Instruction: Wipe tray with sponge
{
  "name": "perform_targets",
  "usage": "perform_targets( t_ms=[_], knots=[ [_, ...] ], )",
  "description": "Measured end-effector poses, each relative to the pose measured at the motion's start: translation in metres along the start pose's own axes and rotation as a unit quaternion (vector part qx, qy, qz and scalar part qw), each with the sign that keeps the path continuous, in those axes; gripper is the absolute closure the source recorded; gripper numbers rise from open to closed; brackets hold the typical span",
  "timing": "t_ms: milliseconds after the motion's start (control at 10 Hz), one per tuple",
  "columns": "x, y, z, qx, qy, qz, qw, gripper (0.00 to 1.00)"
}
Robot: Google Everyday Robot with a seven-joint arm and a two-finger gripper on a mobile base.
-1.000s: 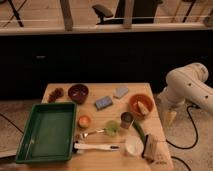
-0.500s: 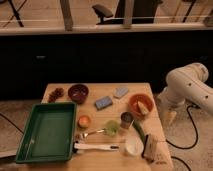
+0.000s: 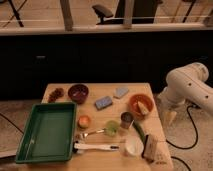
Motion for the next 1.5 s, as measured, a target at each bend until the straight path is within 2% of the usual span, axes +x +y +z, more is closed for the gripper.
perform_targets(
  t_ms=[100,400,700,1100,1500],
  knots=[
    [-0.005,0.0,0.002,0.004,-0.002,-0.001,1.0,0.2],
    [-0.041,-0.003,0.006,0.013,-0.009,-0.011,0.9998,0.2],
    [-0.047,-0.005,0.009,0.023,-0.009,-0.019,0.9995,0.2],
    [-0.084,-0.013,0.013,0.039,-0.015,-0.037,0.9984,0.2],
    [-0.097,-0.022,0.019,0.05,-0.021,-0.055,0.997,0.2]
  ],
)
